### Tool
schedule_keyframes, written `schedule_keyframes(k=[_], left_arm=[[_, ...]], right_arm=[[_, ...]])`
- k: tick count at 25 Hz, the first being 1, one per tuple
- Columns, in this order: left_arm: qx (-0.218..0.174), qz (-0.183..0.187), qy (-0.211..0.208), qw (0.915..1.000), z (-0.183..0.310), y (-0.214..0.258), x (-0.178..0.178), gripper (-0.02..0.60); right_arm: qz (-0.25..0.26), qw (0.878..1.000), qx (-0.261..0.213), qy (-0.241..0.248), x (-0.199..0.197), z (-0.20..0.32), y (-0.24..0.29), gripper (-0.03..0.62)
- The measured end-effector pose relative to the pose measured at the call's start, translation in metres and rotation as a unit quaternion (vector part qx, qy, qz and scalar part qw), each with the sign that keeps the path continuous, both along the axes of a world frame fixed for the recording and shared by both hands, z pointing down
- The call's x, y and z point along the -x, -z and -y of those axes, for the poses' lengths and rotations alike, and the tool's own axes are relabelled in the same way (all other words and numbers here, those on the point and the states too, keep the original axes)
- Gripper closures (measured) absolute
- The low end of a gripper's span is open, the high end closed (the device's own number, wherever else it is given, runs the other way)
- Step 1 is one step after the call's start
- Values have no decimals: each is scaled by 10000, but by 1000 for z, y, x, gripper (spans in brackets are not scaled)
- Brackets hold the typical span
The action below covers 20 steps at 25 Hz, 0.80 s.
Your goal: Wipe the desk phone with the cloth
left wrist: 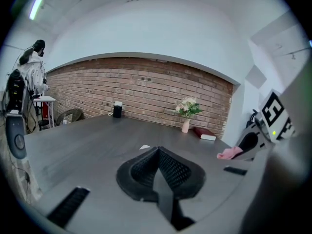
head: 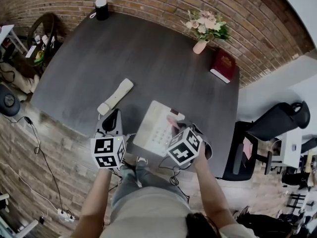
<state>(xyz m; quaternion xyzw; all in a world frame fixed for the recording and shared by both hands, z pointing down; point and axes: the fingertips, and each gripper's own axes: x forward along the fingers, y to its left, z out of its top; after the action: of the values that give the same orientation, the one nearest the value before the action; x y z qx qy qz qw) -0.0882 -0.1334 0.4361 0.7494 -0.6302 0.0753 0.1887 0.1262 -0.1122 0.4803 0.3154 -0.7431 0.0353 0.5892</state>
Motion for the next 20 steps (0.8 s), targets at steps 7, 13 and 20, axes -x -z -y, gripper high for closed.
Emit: schedule_keyframes(k=[7,13,20], left_arm=[[15,6,58,10000,21,0,-9,577],[84,-6,199,9998,28,-8,-4,577],[204,-25,309,9993,28,-17,1,577]], right_arm=[[-124,9998,-87,164,-6,30,0,571],[-332,9986,-186,361,-3,51,-4,571],[-379,9979,-121,506,2,57,-15,571]])
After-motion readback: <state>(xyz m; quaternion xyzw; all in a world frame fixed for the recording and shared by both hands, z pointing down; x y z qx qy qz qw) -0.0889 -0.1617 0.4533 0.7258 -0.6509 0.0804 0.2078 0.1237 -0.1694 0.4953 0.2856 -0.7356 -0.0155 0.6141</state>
